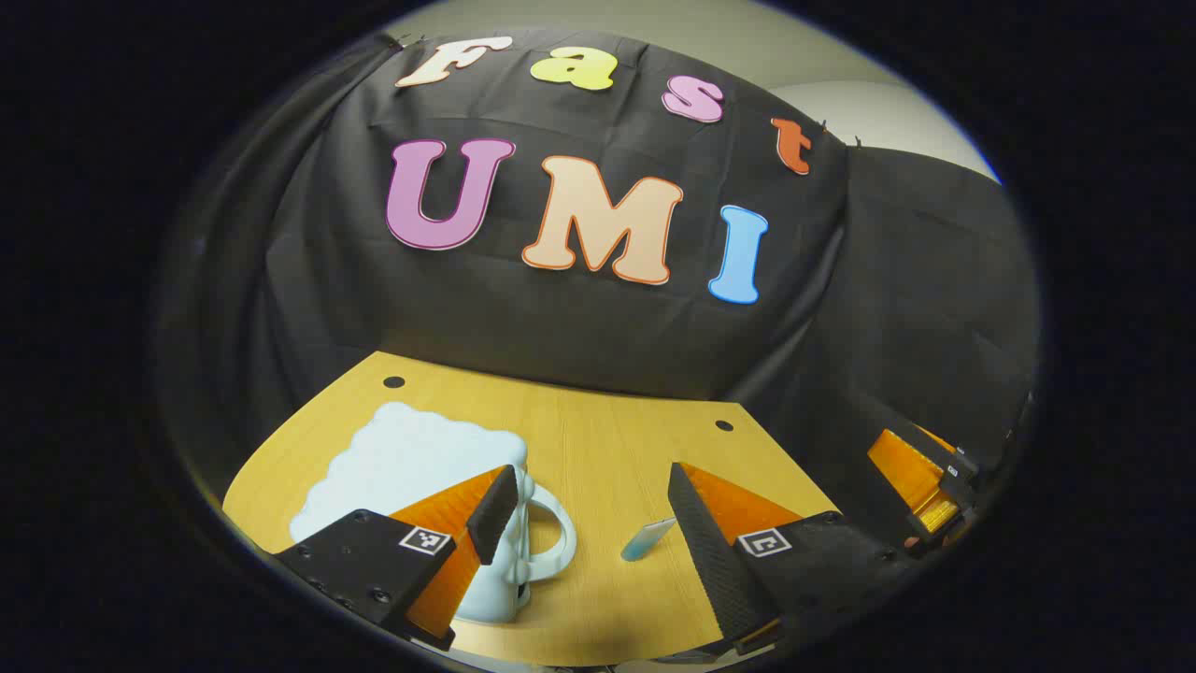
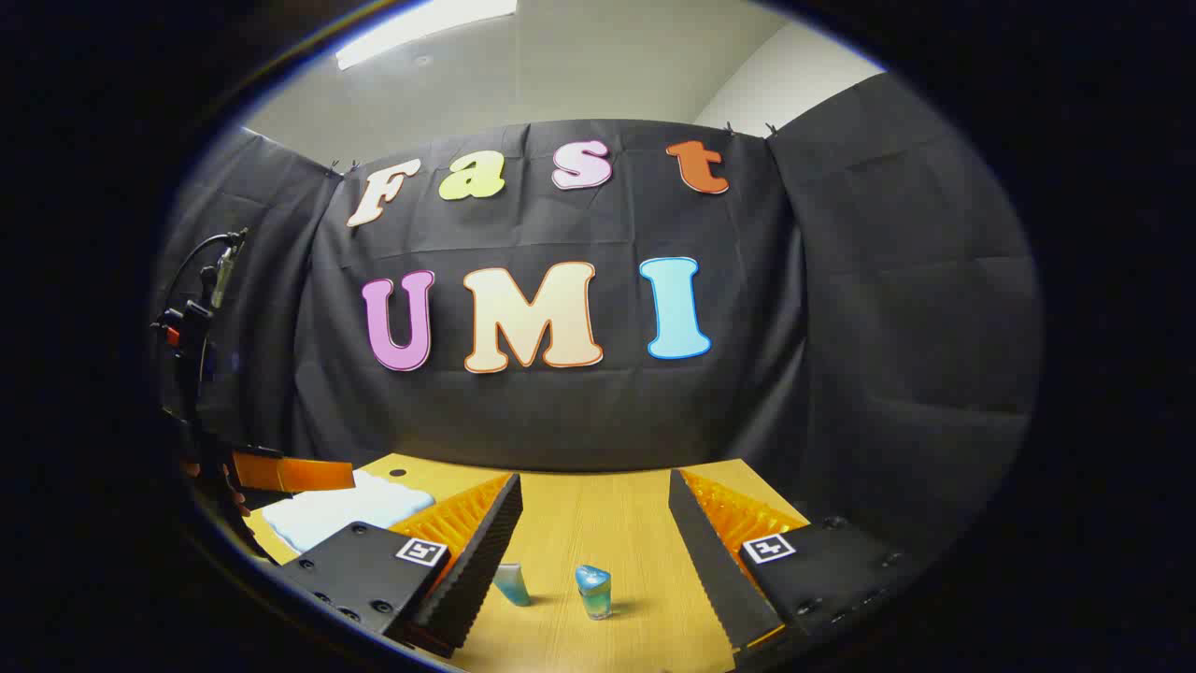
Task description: First open the suitcase, pack the skin care products into it, and then close the suitcase.
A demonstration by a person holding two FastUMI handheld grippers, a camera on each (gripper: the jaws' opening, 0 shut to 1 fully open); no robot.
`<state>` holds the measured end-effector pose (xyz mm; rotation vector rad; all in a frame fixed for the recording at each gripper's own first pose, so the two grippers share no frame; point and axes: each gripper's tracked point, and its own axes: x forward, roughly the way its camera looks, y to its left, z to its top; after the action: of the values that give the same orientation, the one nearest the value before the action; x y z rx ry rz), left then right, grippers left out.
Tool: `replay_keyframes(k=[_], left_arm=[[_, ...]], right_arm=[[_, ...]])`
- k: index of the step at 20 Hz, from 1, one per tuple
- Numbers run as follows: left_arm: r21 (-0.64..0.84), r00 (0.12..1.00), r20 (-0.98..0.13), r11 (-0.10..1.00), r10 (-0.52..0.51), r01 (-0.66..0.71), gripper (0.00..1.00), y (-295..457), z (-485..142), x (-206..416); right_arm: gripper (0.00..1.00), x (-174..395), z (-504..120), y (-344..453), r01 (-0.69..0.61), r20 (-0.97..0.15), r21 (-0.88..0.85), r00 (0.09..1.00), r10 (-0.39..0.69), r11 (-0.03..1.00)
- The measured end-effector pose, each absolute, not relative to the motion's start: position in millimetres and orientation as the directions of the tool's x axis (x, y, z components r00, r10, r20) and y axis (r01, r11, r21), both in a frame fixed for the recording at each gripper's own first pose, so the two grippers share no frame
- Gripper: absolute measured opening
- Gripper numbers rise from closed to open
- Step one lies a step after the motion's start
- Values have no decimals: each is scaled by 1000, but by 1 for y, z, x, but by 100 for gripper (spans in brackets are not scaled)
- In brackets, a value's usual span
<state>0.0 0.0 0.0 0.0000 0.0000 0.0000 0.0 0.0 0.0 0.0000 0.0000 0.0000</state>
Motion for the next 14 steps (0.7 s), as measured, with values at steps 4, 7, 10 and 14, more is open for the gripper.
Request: replay_keyframes(k=[4, 7, 10, 14], left_arm=[[-26, 996, -92, 1000, -14, 12, 95, -3, -24, 0], [-29, 984, -180, 1000, -14, 9, 95, -2, -46, 3], [-24, 967, -253, 1000, -7, 1, 95, 1, -57, 13], [-15, 934, -355, 1000, -26, 22, 93, 2, -68, 34]], right_arm=[[99, -1, -15, -3, -13, -38, -11, 999, 13, 1000], [98, -3, -24, 0, -33, -66, 4, 997, 33, 999], [99, -2, -35, -2, -45, -97, 5, 994, 45, 999], [99, -3, -46, -7, -55, -132, 26, 990, 58, 998]])
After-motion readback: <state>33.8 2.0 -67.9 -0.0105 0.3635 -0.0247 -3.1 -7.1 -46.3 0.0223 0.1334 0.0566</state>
